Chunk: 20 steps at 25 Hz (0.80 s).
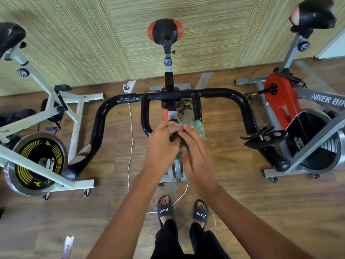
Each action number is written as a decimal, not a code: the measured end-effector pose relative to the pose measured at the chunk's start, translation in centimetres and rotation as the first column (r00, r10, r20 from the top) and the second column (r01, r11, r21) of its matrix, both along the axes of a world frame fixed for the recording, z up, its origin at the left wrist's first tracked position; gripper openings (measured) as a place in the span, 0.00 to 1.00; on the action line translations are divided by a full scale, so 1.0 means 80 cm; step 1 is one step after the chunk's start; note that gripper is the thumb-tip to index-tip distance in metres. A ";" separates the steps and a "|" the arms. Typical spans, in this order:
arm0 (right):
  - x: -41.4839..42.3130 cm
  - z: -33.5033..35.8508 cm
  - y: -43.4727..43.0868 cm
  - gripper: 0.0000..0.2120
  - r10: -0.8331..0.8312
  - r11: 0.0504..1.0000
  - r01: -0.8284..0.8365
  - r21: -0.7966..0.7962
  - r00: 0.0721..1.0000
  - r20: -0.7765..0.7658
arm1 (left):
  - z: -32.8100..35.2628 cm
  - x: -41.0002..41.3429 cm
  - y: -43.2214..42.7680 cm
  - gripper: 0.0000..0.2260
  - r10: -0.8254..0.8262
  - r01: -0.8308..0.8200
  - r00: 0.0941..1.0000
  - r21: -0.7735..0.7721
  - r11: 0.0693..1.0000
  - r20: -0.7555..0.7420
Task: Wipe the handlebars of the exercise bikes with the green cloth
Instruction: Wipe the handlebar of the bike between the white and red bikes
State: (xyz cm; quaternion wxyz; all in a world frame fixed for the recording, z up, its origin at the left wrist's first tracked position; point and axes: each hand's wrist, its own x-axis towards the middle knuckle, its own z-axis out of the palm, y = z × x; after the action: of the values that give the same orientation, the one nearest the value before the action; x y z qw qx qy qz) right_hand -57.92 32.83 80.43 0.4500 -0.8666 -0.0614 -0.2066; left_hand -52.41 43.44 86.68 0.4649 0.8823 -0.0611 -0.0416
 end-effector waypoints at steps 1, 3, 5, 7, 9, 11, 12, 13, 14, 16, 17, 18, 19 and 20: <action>0.003 -0.008 0.006 0.19 -0.016 0.997 0.015 -0.071 1.000 -0.014 | 0.003 0.002 0.006 0.16 0.022 -0.025 0.999 -0.091 0.996 -0.031; 0.006 -0.024 0.017 0.20 -0.070 0.977 0.065 -0.201 0.997 -0.016 | 0.004 0.012 0.018 0.18 0.175 -0.173 0.985 -0.249 0.953 -0.013; 0.006 -0.038 0.020 0.20 -0.096 0.959 0.100 -0.265 0.995 0.028 | -0.002 0.032 0.031 0.19 0.366 -0.344 0.927 -0.211 0.915 0.079; 0.011 -0.045 0.010 0.19 -0.062 0.952 0.084 -0.294 0.995 0.081 | -0.014 0.058 0.040 0.16 0.462 -0.457 0.876 -0.065 0.887 0.142; 0.022 -0.048 -0.003 0.19 -0.027 0.944 0.063 -0.324 0.993 0.116 | -0.032 0.082 0.043 0.14 0.444 -0.459 0.882 0.072 0.886 0.161; 0.030 -0.047 -0.003 0.19 -0.033 0.936 0.082 -0.341 0.989 0.145 | -0.050 0.096 0.041 0.15 0.356 -0.380 0.920 0.156 0.912 0.165; 0.032 -0.048 -0.001 0.18 -0.036 0.936 0.092 -0.341 0.985 0.168 | -0.057 0.099 0.039 0.15 0.313 -0.343 0.933 0.178 0.922 0.180; 0.033 -0.050 -0.002 0.18 -0.023 0.934 0.091 -0.344 0.981 0.194 | -0.063 0.100 0.039 0.16 0.287 -0.324 0.938 0.194 0.926 0.196; 0.036 -0.052 -0.006 0.17 0.002 0.931 0.080 -0.356 0.975 0.223 | -0.066 0.101 0.038 0.16 0.277 -0.319 0.937 0.202 0.926 0.211; 0.048 -0.055 -0.024 0.16 0.039 0.937 0.050 -0.346 0.968 0.246 | -0.068 0.100 0.037 0.17 0.277 -0.322 0.935 0.198 0.926 0.223; 0.052 -0.055 -0.029 0.16 0.033 0.953 0.040 -0.300 0.971 0.235 | -0.067 0.099 0.036 0.17 0.279 -0.323 0.934 0.190 0.927 0.223; 0.054 -0.055 -0.029 0.16 0.021 0.969 0.034 -0.245 0.976 0.218 | -0.067 0.099 0.036 0.17 0.280 -0.322 0.934 0.181 0.929 0.223; 0.051 -0.054 -0.025 0.16 0.021 0.979 0.021 -0.201 0.979 0.204 | -0.066 0.099 0.036 0.17 0.281 -0.322 0.933 0.175 0.931 0.223; 0.047 -0.054 -0.020 0.15 0.038 0.983 -0.001 -0.183 0.979 0.200 | -0.065 0.099 0.035 0.17 0.285 -0.324 0.933 0.167 0.931 0.220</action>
State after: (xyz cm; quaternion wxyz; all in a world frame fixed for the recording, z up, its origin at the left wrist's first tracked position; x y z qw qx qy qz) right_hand -54.15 31.23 76.10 0.3625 -0.8778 -0.1342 -0.2829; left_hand -44.50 46.27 81.48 0.3661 0.9232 0.0367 0.1106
